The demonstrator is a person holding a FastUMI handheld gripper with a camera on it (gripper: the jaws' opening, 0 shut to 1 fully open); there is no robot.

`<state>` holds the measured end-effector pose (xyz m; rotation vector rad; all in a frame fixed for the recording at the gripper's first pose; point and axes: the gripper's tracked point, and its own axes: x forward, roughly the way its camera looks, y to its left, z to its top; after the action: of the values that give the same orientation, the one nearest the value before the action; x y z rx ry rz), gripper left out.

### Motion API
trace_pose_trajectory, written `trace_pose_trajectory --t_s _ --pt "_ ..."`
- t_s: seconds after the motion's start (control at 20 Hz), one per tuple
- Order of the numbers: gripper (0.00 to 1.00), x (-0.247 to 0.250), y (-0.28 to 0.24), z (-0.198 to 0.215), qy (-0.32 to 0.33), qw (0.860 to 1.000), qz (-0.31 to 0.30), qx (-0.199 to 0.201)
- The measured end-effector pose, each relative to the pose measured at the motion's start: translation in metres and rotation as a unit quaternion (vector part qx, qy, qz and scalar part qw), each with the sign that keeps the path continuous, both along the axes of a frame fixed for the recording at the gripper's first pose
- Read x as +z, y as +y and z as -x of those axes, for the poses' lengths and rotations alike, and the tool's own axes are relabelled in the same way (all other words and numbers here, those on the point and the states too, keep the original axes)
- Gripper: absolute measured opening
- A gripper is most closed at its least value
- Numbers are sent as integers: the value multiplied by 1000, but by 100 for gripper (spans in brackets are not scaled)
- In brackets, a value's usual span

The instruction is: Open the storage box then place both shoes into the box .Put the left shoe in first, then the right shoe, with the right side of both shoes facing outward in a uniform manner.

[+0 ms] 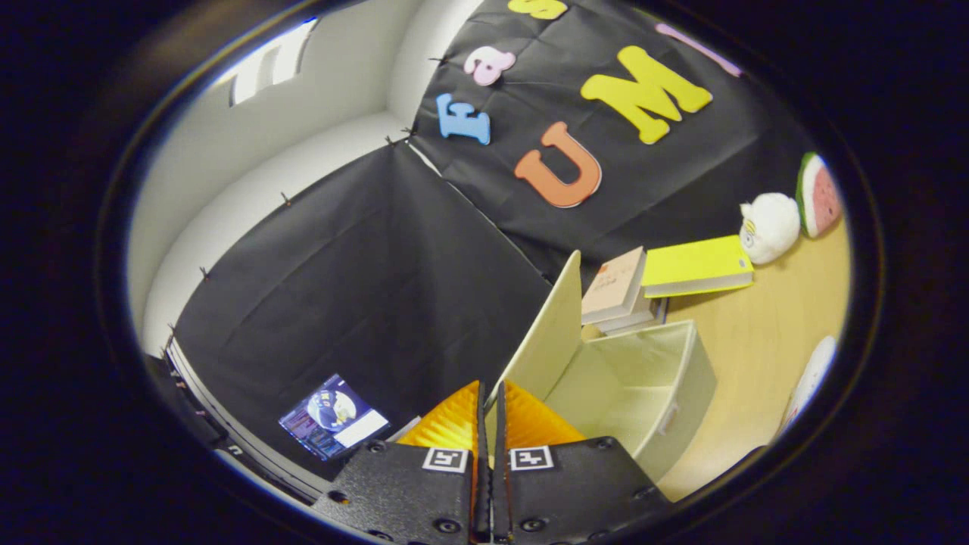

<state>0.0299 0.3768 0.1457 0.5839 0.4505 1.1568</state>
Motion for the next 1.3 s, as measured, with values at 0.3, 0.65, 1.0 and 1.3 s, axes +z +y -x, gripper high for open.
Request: trace_pose_trajectory --t_s 0.3,0.65,1.0,1.3 --pt "33 34 86 -8 -170 979 94 -54" --pt "98 23 103 -12 -229 957 124 -126" --pt "98 3 26 -32 -220 942 143 -210" --pt "98 -29 -80 -45 -208 920 178 -282"
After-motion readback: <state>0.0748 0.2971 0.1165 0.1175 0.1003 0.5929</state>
